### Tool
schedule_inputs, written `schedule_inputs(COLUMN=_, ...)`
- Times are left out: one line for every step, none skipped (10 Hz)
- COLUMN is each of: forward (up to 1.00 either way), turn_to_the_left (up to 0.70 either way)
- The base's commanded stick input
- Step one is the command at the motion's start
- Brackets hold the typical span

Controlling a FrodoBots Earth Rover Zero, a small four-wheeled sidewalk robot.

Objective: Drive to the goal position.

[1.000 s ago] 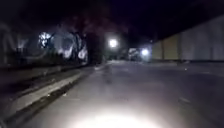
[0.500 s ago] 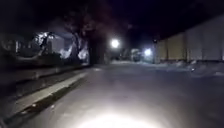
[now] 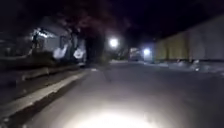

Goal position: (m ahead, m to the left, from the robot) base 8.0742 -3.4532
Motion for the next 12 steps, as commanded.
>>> schedule_inputs(forward=1.00, turn_to_the_left=0.00)
schedule_inputs(forward=1.00, turn_to_the_left=0.00)
schedule_inputs(forward=1.00, turn_to_the_left=0.00)
schedule_inputs(forward=1.00, turn_to_the_left=0.00)
schedule_inputs(forward=1.00, turn_to_the_left=0.00)
schedule_inputs(forward=1.00, turn_to_the_left=0.00)
schedule_inputs(forward=1.00, turn_to_the_left=0.00)
schedule_inputs(forward=1.00, turn_to_the_left=0.00)
schedule_inputs(forward=1.00, turn_to_the_left=0.00)
schedule_inputs(forward=1.00, turn_to_the_left=0.00)
schedule_inputs(forward=1.00, turn_to_the_left=0.00)
schedule_inputs(forward=1.00, turn_to_the_left=0.00)
